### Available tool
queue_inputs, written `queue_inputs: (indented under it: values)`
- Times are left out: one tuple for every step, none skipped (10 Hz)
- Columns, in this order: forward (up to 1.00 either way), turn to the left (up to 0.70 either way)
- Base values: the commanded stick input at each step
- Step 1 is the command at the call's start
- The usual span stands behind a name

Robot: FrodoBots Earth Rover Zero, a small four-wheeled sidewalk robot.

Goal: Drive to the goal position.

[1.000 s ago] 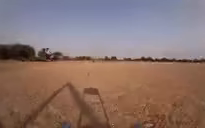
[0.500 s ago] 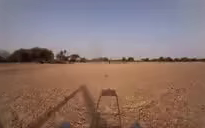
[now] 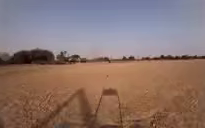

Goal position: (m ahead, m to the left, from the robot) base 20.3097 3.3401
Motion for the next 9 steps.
queue_inputs:
  values:
    - [0.70, 0.00]
    - [0.70, 0.00]
    - [0.70, 0.00]
    - [0.70, 0.00]
    - [0.70, 0.00]
    - [0.70, 0.00]
    - [0.70, 0.00]
    - [0.70, 0.00]
    - [0.70, 0.00]
